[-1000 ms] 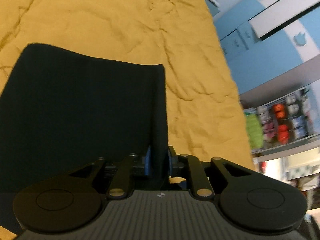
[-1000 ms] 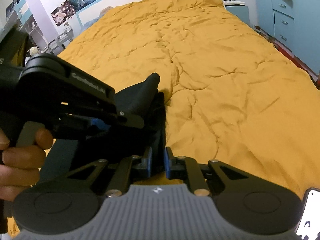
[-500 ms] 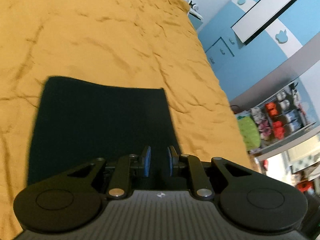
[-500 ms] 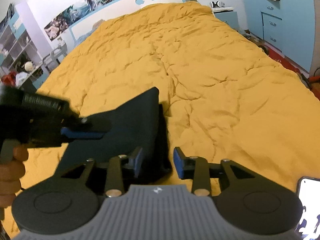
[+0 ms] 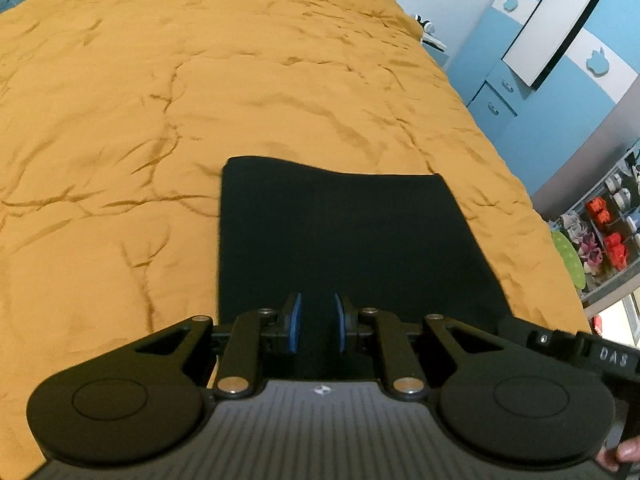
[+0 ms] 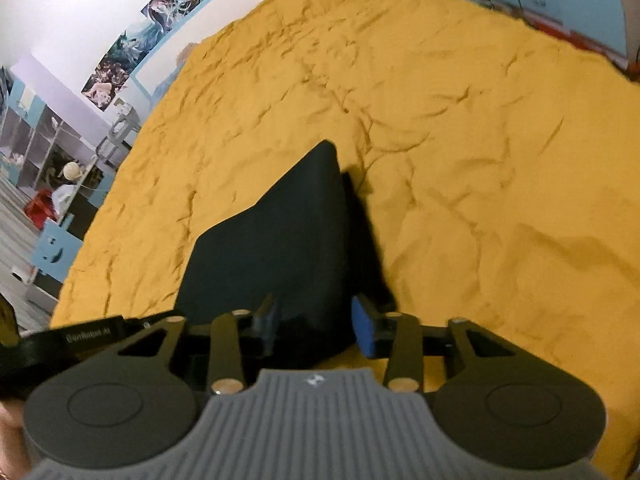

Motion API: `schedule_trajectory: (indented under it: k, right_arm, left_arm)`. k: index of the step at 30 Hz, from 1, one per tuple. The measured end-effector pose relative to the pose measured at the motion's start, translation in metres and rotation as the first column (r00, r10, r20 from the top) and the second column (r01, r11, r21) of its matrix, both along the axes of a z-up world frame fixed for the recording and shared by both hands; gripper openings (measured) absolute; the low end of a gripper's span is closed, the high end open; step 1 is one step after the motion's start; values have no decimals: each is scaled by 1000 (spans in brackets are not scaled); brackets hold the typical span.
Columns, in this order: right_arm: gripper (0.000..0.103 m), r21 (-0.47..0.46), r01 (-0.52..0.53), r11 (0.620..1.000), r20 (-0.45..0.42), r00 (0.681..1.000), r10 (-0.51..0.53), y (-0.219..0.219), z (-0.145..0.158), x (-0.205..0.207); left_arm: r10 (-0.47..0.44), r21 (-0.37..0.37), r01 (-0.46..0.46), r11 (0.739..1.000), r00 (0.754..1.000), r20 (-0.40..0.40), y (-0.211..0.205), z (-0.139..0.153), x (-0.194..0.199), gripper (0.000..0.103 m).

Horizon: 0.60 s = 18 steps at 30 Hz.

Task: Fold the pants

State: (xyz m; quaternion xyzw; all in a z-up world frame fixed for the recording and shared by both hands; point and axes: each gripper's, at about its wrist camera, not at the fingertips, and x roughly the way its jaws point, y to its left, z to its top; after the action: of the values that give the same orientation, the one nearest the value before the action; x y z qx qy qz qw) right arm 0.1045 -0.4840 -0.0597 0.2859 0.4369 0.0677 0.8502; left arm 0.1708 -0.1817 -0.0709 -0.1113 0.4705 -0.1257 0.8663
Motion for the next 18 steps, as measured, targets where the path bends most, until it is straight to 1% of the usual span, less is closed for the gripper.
schedule_trajectory:
  k: [2,5,9,11,13,15,17,18]
  right_arm:
    - [10,-18,-9,1000,11,1000,9,3,5,2]
    - [7,-24,-31,999,41,999,32,8,18,6]
    - [5,-45,-80,996,139,987,86,15,51,8]
    - [5,-56,-92,994,172,980,100,13,60,7]
    - [5,-106,-94,990,139,984,108,11,54,8]
    - [4,-148,-86,985,69,993,97,9,35,12]
    - [4,-202,-63,977,19,997,69,7,16,13]
    - [4,-204,-56,977,-1,998,57,5,7,12]
  left_arm:
    - [2,2,-2,1000,1000,4,7,-3,-3,18]
    - [-1,0,1,1000,1000,4,15,-7,-7,18]
    - [4,-10,-4,1000,1000,-2,21,-13,-9,18]
    - [-3,-20,3,1000,1000,5,24,-15,-12,18]
    - [-13,-30,14,999,1000,10,25,-18,-14,18]
    - [-18,-33,18,999,1000,4,26,-22,-14,18]
    - [-26,-56,26,998,1000,0,27,-25,-16,18]
    - [-30,-64,30,998,1000,-3,27,-27,-18,18]
